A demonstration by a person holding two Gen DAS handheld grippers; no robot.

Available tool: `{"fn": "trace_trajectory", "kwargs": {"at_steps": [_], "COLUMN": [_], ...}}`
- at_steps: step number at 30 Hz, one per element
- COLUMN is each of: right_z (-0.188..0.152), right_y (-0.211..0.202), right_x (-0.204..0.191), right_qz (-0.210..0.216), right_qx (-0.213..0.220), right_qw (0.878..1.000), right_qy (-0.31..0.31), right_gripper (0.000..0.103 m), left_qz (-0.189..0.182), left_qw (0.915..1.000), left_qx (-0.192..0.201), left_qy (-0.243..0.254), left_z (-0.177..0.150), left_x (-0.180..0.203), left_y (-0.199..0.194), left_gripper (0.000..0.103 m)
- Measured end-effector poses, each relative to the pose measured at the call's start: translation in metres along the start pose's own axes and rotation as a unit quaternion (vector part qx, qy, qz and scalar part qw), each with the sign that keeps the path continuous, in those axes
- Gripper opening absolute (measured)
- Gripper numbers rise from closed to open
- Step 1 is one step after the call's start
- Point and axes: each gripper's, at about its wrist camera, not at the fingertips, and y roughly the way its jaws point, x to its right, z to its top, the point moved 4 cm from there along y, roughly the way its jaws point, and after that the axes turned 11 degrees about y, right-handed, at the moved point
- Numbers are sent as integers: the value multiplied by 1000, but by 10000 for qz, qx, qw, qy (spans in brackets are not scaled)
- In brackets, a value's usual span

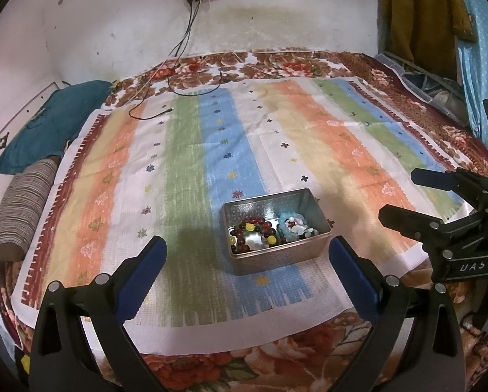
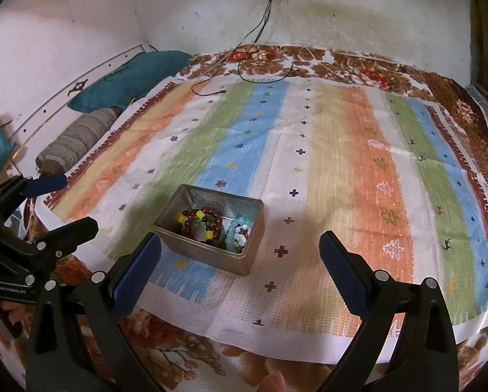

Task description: Organize jewelry

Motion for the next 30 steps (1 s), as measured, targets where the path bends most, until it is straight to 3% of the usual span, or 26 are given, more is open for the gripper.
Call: {"fn": "trace_trajectory", "kwargs": {"at_steps": [30], "right_z": [-3], "right_y": [-2], "right_x": [-6], "right_qz": [49], "right_qx": [-13], "right_qw": [10000], "right_qy": [-25], "right_gripper": [98], "left_qz": [-143], "left_qw": [9997], "left_qx": [195], "left_qy": [5], "left_z": [3], "left_x": [4], "left_y": [-6], "left_gripper": [97]}}
